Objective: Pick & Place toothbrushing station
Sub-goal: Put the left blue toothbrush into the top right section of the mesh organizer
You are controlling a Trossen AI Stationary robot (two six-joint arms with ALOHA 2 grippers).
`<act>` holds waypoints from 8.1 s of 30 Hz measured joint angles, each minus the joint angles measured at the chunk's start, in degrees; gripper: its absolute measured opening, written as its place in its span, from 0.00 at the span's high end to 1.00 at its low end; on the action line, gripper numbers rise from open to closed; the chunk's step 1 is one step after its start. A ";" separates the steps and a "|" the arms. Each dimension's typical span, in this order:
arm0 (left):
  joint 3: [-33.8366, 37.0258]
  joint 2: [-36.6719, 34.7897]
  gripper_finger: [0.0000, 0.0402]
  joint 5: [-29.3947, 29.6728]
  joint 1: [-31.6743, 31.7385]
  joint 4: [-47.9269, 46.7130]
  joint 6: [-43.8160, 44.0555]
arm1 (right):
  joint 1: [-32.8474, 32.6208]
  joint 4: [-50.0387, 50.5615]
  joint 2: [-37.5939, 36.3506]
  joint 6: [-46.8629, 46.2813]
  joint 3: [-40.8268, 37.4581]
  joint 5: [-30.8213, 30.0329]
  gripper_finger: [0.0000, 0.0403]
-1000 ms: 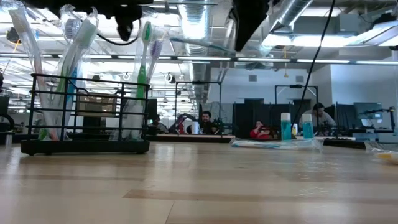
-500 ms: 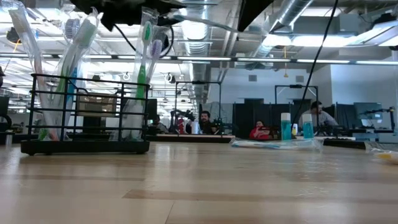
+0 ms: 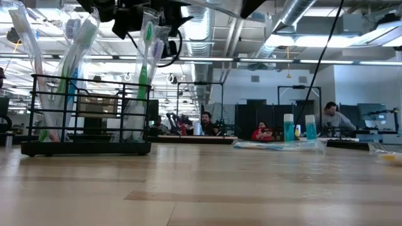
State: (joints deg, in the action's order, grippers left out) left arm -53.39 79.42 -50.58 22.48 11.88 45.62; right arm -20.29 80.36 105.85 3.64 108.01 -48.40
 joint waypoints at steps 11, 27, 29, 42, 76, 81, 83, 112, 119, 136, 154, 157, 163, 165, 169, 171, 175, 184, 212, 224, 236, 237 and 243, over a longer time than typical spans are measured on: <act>0.15 -0.07 0.76 -1.87 -2.85 0.07 8.49 | -0.79 -0.01 5.22 5.55 0.63 -4.60 1.00; 0.20 -0.07 0.76 -1.83 -3.84 -0.67 8.89 | -2.65 -1.11 4.67 7.52 0.94 -7.55 1.00; 0.20 -0.07 0.76 -1.82 -4.18 -1.21 9.07 | -2.92 -0.92 4.67 7.52 1.10 -8.28 1.00; 0.24 -0.07 0.76 -2.93 -7.36 -1.91 9.09 | -1.32 -0.90 4.87 10.22 4.98 -8.73 1.00; 0.24 -0.07 0.96 1.74 -8.31 -13.63 -4.97 | -1.94 -2.26 5.02 9.86 4.96 -8.64 1.00; 0.24 -0.13 0.96 2.66 -7.89 -13.89 -5.45 | -3.02 -2.50 5.02 7.77 4.96 -8.66 0.93; 0.24 -0.56 0.96 2.75 -7.41 -13.81 -6.25 | -3.43 -2.46 5.02 7.03 4.96 -8.64 0.88; 12.52 -24.85 0.96 20.79 -4.44 -11.01 -24.41 | -4.17 -2.41 -2.54 -28.15 4.61 -16.20 0.81; 15.02 -28.94 0.96 21.77 -4.44 -10.18 -24.64 | -1.51 -1.10 -4.80 -31.06 -1.78 -16.16 0.87; 14.95 -28.64 0.96 24.50 -4.44 -7.92 -27.69 | 2.91 -65.07 -29.95 -13.12 -46.75 -7.78 1.00; 14.95 -28.64 0.96 36.01 -7.46 -7.36 -33.64 | 20.09 -121.41 -22.42 -4.36 -56.17 41.60 1.00; 14.95 -28.64 0.96 38.55 -8.43 -7.35 -34.61 | 21.84 -127.35 -20.77 -4.77 -56.17 44.26 1.00; 14.95 -28.64 0.96 40.75 -9.80 -7.34 -36.08 | 24.41 -129.49 -20.22 -8.59 -54.63 49.62 0.95; 14.95 -28.64 0.96 41.77 -10.28 -7.32 -36.39 | 24.65 -128.86 -20.20 -8.67 -54.21 51.51 0.91; 14.95 -28.64 0.96 43.58 -10.58 -7.27 -36.41 | 24.41 -129.02 -20.20 -8.39 -52.87 51.79 0.81; 14.95 -28.64 0.96 43.71 -10.58 -7.23 -36.41 | 24.43 -128.83 -20.20 -8.39 -52.64 51.77 0.77; 14.95 -28.64 0.96 43.71 -10.58 -7.03 -36.41 | 24.50 -128.85 -20.20 -8.37 -52.56 51.55 0.71; 16.17 -25.36 0.96 44.44 -12.30 -3.04 -36.39 | 24.52 -128.75 -20.19 -8.17 -52.56 51.53 0.70; 18.70 -23.53 0.96 47.79 -13.14 2.41 -37.27 | 26.33 -125.96 -10.17 -8.16 -43.45 51.77 0.70; 18.53 -28.26 0.96 47.77 -13.18 3.44 -38.38 | 26.05 -121.55 -12.40 -7.56 -43.47 51.49 0.71; 18.67 -24.09 0.96 48.08 -14.19 3.09 -38.34 | 26.03 -124.47 -12.53 -7.72 -43.49 51.53 0.71; 18.67 -23.58 0.96 48.06 -14.19 3.33 -38.36 | 26.03 -124.76 -12.53 -7.71 -43.49 51.53 0.71; 18.67 -21.82 0.96 48.04 -14.21 4.19 -38.36 | 26.08 -125.06 -12.53 -7.72 -43.52 51.52 0.71</act>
State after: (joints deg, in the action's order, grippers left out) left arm -34.72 57.61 -2.55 8.27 16.07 7.27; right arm 5.79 -44.70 93.32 -4.08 64.49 3.13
